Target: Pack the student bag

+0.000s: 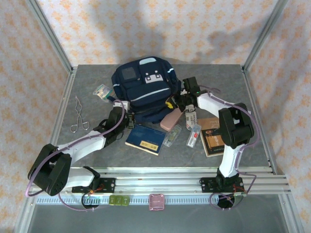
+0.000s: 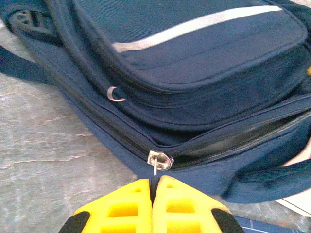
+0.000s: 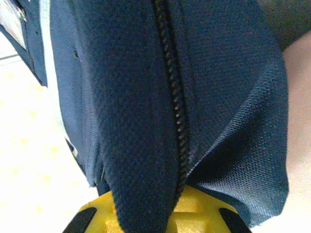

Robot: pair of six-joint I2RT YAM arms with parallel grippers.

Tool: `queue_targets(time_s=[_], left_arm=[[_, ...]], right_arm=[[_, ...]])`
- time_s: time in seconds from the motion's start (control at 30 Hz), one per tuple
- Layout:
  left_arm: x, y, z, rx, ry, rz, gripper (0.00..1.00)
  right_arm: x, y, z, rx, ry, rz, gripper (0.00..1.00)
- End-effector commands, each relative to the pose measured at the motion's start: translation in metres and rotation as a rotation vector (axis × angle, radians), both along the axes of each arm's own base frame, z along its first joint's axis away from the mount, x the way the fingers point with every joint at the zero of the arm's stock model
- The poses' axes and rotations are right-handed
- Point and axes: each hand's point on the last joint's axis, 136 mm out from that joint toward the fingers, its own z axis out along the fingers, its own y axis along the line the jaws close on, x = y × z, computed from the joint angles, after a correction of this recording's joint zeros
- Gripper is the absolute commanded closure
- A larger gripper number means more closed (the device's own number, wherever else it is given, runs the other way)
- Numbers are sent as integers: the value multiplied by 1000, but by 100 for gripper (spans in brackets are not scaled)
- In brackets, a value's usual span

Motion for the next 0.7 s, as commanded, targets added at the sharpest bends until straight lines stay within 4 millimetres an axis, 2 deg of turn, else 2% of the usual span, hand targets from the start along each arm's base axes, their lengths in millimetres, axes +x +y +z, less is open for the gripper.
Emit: queue_targets(time_s=[0.0,0.13,0.3,0.5,0.6,0.67], left_arm=[[-6,27,-9,70,41,76,100],[1,-1,5,-1,20,6,100],[3,-55,22,-31,-16,-110,100],[19,-104,23,-85,-31,-183,100],[31,-123,22,-103,-42,-212,100],[38,-133,18,-102,-31,-226,100]], right_arm=[[57,-36,46,-57,-206,-114,100],[84,-50,53,-115,-230,-139,100],[110,-74,54,-180,-243,-184,100],[136,-103,39,-306,-228,-228,99],[141,-109,32,-359,-197,-210,82],[138,-112,34,-395,-181,-191,69]])
